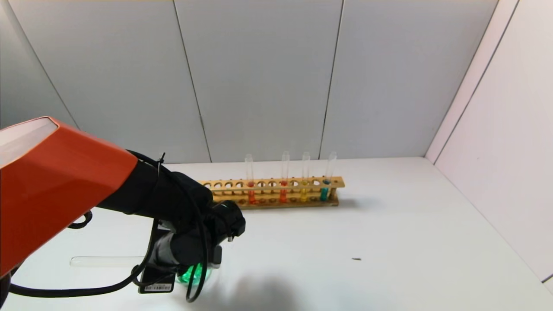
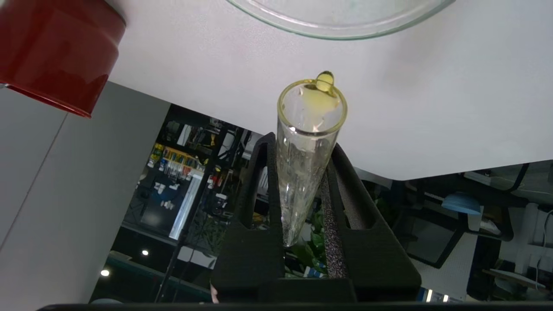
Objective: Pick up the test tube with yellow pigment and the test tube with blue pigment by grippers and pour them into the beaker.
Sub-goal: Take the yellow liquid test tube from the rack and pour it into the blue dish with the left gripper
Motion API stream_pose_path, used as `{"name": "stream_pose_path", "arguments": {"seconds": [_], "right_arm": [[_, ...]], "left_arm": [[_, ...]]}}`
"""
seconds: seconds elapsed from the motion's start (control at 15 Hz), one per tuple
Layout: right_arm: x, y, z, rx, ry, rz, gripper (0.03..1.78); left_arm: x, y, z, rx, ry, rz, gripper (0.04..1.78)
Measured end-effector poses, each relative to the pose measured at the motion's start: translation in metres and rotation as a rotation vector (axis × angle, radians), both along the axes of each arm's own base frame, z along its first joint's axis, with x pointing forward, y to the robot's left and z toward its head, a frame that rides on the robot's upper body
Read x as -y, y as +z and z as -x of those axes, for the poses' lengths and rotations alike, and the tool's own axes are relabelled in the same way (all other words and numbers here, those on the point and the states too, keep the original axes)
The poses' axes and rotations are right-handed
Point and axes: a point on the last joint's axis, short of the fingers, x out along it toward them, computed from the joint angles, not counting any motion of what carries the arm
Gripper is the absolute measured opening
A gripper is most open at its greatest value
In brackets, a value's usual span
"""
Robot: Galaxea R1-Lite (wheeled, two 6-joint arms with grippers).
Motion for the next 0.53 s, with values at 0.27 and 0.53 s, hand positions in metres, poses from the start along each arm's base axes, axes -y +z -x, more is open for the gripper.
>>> {"name": "stream_pose_path", "arguments": {"seconds": [0.27, 0.53], "right_arm": [[0.0000, 0.0000, 0.0000, 0.000, 0.000, 0.000, 1.70], [0.0000, 0.0000, 0.0000, 0.000, 0.000, 0.000, 1.70]], "left_arm": [[0.0057, 0.0058, -0.0037, -0.034, -0.008, -0.025, 0.31], [0.0095, 0.0088, -0.0043, -0.042, -0.017, -0.030, 0.31]]}}
